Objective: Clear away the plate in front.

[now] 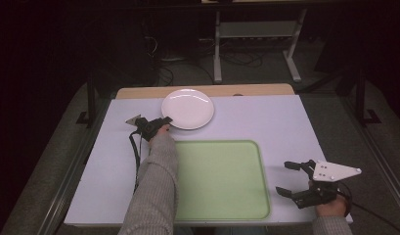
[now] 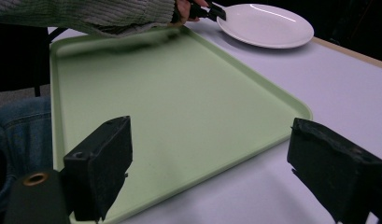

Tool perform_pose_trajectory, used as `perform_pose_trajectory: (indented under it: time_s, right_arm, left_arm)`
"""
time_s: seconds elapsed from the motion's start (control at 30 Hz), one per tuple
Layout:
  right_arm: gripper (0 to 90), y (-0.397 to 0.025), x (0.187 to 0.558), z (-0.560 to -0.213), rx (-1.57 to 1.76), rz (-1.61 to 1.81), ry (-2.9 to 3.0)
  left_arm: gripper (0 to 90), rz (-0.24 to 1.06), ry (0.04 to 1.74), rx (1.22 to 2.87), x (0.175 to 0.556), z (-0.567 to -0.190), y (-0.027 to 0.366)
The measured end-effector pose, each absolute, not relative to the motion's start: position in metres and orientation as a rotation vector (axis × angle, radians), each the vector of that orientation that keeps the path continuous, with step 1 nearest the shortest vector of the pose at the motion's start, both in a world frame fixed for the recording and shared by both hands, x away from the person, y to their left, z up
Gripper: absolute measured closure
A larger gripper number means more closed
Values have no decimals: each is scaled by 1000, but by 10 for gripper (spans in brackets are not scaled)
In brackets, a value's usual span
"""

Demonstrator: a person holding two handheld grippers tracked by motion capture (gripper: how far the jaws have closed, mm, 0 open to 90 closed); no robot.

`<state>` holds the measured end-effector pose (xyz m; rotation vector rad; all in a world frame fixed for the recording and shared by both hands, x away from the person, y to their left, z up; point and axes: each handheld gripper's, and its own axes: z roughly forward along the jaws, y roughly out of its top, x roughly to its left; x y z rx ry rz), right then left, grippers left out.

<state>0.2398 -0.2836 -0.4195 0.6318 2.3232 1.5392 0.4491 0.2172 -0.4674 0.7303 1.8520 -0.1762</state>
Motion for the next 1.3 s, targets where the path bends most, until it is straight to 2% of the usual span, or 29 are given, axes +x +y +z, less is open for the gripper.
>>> perform_pose_trajectory:
  time_s: [0.77,1.3]
  right_arm:
    - [132,-284,239,-420,639,1538,2319]
    - [132,-285,238,-419,644,1542,2310]
  left_arm:
    - [869,-199,1757,706,422,-446,243]
    - [868,-200,1680,763,390,-428,255]
